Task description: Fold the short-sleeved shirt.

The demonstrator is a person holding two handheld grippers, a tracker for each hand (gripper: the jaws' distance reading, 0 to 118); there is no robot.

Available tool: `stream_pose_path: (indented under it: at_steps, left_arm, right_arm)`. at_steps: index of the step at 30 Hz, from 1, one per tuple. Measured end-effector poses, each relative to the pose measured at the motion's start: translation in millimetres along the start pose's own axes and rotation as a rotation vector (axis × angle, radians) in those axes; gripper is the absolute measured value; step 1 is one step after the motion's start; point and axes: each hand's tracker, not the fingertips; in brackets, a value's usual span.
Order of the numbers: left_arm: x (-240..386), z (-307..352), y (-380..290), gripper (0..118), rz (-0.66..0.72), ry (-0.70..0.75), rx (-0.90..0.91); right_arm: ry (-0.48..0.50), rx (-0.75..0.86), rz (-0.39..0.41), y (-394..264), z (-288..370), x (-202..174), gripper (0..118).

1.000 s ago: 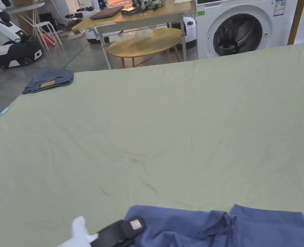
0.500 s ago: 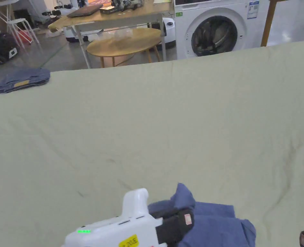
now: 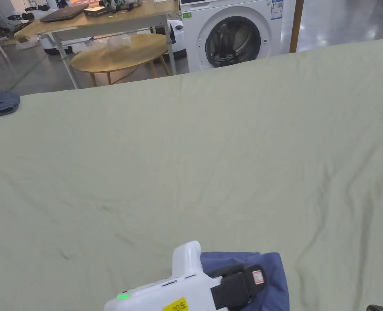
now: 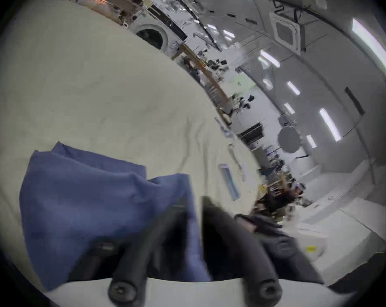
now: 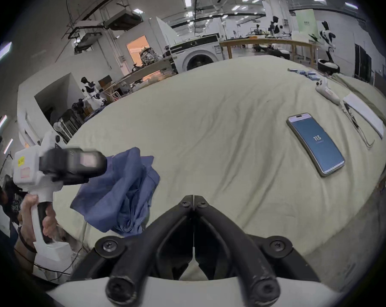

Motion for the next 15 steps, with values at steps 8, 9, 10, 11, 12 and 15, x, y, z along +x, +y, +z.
stream_pose_path:
  at_steps: [8, 9, 10, 11, 12, 15]
  left_arm:
    - [1.6, -69.3, -32.2, 0, -0.126, 0.137, -0.223]
    - [5.5, -66.6, -27.3, 0, -0.116, 0.141, -0.221]
    - [7.8, -60.3, -22.6, 0, -0.103, 0.138, -0.214]
    - [10.5, -52.4, -19.6, 0, -0.100, 0.131, -0.198]
    - [12.1, -36.6, -15.8, 8, -0.113, 0.126, -0.177]
    - [13.5, 9.3, -8.0, 42, -0.156, 0.094, -0.063]
  right_arm:
    - [0.064, 0.002, 0.041, 3.8, -3.5, -27.9, 0]
    - [0.081, -0.008, 0.052, 4.5, -6.8, -32.3, 0]
    - [0.094, -0.016, 0.061, 4.9, -11.0, -36.7, 0]
    - [0.111, -0.027, 0.073, 5.4, -15.8, -40.6, 0]
    - [0.129, -0.037, 0.086, 6.3, -22.0, -45.6, 0]
    - [0.190, -0.076, 0.117, 10.4, -43.0, -61.0, 0]
